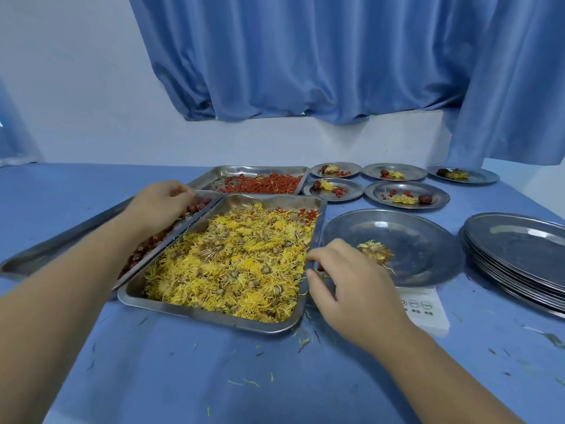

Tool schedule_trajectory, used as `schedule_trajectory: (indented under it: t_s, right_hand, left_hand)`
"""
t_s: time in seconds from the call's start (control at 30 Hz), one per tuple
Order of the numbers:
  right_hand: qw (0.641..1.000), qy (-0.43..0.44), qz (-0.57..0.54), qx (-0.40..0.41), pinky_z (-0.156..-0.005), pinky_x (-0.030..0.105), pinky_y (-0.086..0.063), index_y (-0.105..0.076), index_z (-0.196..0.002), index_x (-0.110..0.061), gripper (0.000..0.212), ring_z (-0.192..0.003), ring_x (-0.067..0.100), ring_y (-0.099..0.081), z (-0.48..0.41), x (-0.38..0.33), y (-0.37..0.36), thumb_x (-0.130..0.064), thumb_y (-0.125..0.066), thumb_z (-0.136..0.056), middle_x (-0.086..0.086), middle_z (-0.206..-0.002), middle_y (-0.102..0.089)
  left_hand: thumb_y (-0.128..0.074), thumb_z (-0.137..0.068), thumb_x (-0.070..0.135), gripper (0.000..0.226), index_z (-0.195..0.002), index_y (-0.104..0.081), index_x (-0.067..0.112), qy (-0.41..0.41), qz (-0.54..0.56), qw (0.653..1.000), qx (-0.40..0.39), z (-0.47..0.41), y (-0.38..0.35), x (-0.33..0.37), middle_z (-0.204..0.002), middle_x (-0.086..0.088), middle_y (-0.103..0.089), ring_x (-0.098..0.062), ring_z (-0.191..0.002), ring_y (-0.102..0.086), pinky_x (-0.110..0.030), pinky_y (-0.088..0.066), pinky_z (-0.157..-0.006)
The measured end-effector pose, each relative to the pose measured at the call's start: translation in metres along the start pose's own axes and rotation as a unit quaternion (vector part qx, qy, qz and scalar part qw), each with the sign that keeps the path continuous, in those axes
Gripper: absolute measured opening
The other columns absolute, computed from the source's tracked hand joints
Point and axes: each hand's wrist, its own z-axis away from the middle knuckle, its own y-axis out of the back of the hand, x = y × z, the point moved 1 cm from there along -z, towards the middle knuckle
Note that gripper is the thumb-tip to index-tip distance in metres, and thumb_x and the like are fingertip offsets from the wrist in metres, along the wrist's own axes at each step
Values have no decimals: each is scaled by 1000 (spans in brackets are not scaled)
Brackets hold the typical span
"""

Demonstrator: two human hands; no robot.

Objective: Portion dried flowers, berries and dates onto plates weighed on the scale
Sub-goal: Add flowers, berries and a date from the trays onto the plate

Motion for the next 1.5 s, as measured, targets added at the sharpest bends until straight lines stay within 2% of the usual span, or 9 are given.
schedule_trajectory:
  t_s: [0.1,0.33,0.53,0.73,0.87,1.0,1.13,1.3,1.5]
  right_hand:
    - [1000,-2,8,-15,-53,18,-36,-64,-99,-22,17,-75,8,-51,5,5,-5,-31,-52,-89,-10,-84,-53]
    - [1000,-5,-11,-19,-52,21,-42,-62,-93,-24,14,-69,6,-51,2,6,-10,-32,-52,-88,-12,-78,-52]
    - [999,1,-26,-21,-54,25,-45,-63,-91,-27,13,-69,6,-52,1,9,-13,-32,-52,-88,-14,-77,-52]
    - [1000,10,-26,-6,-52,26,-46,-62,-87,-28,22,-67,5,-51,1,8,-14,-38,-42,-89,-15,-74,-51]
    - [999,3,-38,17,-55,28,-48,-63,-85,-26,23,-65,6,-51,0,9,-11,-36,-43,-90,-15,-73,-51]
    - [993,-41,-78,85,-58,26,-47,-63,-81,-26,12,-69,8,-53,0,16,-2,-20,-56,-89,-14,-69,-55]
    - [926,-199,-251,197,-55,9,-43,-65,-79,-34,21,-65,1,-58,-1,32,19,-19,-58,-91,-14,-71,-64]
    - [785,-361,-401,305,-43,22,-37,-64,-78,-30,18,-50,7,-45,-1,56,42,-28,-53,-92,-8,-58,-55]
    - [720,-408,-458,325,-39,22,-31,-61,-78,-20,19,-42,7,-38,-1,67,49,-21,-50,-94,-5,-54,-50]
  left_hand:
    - [-46,-99,40,26,-101,-64,22,49,-11,999,5,-13,2,-40,-78,-6,-63,-22,-67,-54,-32,-39,-65]
    - [-40,-89,-3,47,-118,-67,20,57,-158,983,-71,-29,-22,-86,-132,-10,-61,-29,-112,-57,-37,-45,-94]
    - [-46,-89,-5,46,-123,-66,16,72,-254,953,-148,-39,-29,-92,-129,-10,-63,-28,-114,-58,-38,-45,-97]
    - [-64,-88,11,25,-111,-72,15,67,-205,971,-105,-36,-21,-100,-115,-7,-70,-25,-105,-62,-36,-48,-93]
    - [-62,-91,23,23,-112,-69,19,52,-105,993,12,-21,-20,-88,-111,-6,-70,-20,-91,-61,-35,-47,-84]
    - [-61,-91,24,23,-113,-68,22,-31,-15,997,64,-8,-27,-41,-102,6,-64,-10,-85,-57,-26,-44,-78]
    - [-59,-92,29,16,-107,-65,33,-140,19,990,1,2,-39,27,-94,17,-64,2,-81,-58,-16,-42,-64]
    - [-57,-93,36,19,-110,-64,34,-266,19,963,-49,19,-66,116,-98,20,-60,4,-85,-56,-16,-42,-70]
    - [-54,-93,38,20,-107,-66,28,-350,-14,929,-120,36,-107,189,-99,10,-60,-6,-89,-54,-27,-45,-77]
